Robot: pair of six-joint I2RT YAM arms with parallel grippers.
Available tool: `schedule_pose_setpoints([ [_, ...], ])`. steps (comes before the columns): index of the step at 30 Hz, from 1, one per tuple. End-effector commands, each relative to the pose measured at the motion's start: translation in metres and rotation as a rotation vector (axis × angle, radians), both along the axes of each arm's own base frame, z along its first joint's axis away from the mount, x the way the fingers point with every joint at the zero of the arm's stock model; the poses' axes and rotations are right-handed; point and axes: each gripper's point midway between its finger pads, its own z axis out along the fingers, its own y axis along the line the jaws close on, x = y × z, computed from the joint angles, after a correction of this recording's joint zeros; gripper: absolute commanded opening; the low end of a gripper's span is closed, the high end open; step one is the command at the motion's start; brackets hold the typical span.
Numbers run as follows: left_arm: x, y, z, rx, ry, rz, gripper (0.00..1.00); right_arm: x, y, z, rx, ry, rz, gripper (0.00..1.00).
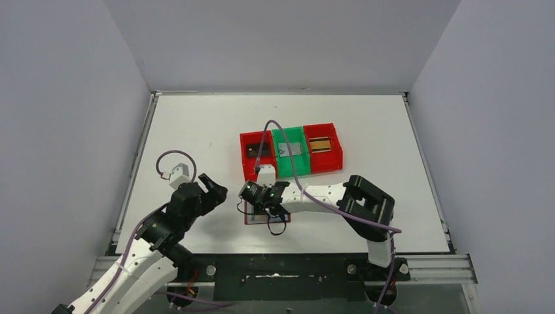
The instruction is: Take the credit cards out of the card holder
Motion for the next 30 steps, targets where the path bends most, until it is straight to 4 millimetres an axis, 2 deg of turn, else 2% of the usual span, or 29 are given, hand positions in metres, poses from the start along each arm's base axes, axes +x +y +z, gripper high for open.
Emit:
schedule_pose_setpoints([
  [1,0.011,-0.018,0.019,-0.049,-0.048,-0.056,0.72,-0.003,-0.018,-0.018,0.001,0.061,0.0,0.0],
  [5,0.012,-0.03,0.013,-0.063,-0.031,-0.108,0.72,-0.002,-0.01,-0.008,0.132,0.063,0.024,0.0],
  [11,0.012,-0.052,0.003,-0.084,-0.002,-0.215,0.72,0.003,0.007,0.029,0.449,0.049,0.094,0.0],
  [19,0.009,-0.077,-0.004,-0.172,0.004,-0.316,0.73,0.003,0.011,0.054,0.685,0.011,0.131,0.0],
  [25,0.008,-0.089,-0.007,-0.204,0.016,-0.37,0.73,0.005,0.003,0.068,0.826,-0.004,0.119,0.0],
  [30,0.003,-0.105,-0.005,-0.275,0.006,-0.444,0.73,0.006,-0.002,0.064,0.865,0.015,0.1,0.0],
])
